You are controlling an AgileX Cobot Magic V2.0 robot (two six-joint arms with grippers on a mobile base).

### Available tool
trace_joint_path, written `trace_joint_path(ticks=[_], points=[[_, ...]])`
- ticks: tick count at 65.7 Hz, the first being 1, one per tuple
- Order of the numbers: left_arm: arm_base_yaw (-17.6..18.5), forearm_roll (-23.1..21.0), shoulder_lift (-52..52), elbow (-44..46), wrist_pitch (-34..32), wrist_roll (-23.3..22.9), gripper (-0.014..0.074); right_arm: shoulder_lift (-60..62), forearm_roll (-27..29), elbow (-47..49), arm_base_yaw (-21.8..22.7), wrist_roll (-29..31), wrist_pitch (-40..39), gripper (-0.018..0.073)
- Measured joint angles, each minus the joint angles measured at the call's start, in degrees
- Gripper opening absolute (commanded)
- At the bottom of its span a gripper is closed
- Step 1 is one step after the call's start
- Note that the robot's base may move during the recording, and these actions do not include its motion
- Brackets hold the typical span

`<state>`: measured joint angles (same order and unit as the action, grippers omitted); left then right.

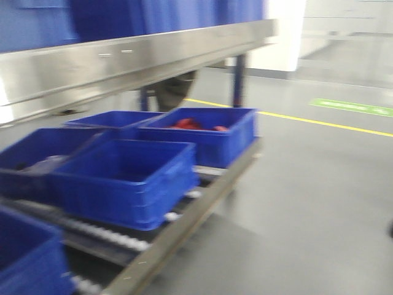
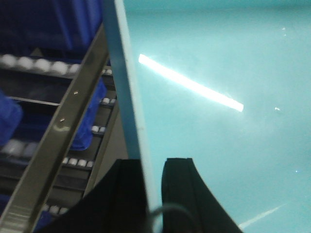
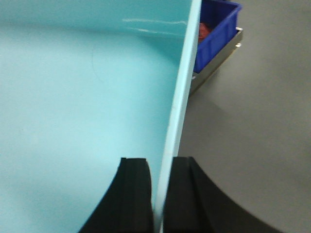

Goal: Fetch blue bin and place on conveyor start
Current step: 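Hold the bin with both grippers while the base turns away from the rack, then carry the bin in both grippers while driving toward the red-framed conveyor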

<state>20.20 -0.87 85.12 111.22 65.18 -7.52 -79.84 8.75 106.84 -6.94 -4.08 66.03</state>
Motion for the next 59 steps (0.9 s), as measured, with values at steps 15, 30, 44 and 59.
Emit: trace_joint_path(ticks=[15,30,44,59], points=[[0.00,0.00,0.00,0.00,0.00,0.00,-0.0111,0.00,0.00,0.00,0.00,0.00,0.00,-0.0152],[0.00,0.00,0.00,0.00,0.00,0.00,-0.0111,0.00,0.00,0.00,0.00,0.00,0.00,-0.0152],[0.04,0.00,0.00,0.00,0.00,0.00,-0.0111,0.00,0.00,0.00,0.00,0.00,0.00,-0.0152],[0.04,0.00,0.00,0.00,0.00,0.00,-0.0111,0.00,0.00,0.00,0.00,0.00,0.00,-0.0152]])
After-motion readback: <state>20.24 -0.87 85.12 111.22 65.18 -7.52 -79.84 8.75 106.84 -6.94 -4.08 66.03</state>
